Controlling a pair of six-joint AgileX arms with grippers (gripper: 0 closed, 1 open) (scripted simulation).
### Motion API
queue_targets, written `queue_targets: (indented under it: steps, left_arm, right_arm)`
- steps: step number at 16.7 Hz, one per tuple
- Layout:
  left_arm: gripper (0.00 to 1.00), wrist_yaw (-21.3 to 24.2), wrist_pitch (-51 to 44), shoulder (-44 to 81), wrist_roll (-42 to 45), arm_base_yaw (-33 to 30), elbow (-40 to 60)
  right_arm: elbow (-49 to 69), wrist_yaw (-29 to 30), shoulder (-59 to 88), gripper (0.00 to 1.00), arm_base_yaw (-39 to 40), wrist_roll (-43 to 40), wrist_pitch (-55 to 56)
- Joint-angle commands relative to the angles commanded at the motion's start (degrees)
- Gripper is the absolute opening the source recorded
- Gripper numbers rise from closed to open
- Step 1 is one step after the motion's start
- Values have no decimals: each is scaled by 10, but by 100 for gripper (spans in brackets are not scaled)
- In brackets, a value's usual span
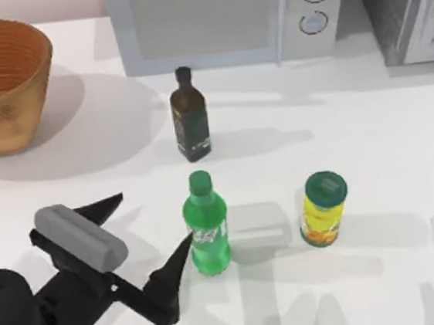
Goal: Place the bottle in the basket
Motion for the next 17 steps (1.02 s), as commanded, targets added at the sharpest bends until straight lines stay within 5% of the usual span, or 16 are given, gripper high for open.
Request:
queue_targets:
  steps: [5, 17]
  left_arm:
    - [100, 13, 103, 122, 4, -46, -5]
    - [100, -3, 93, 183, 0, -62, 66]
  right_arm:
    - [0, 0, 0, 100, 0, 0, 0]
    - [0, 0, 0, 100, 0, 0, 0]
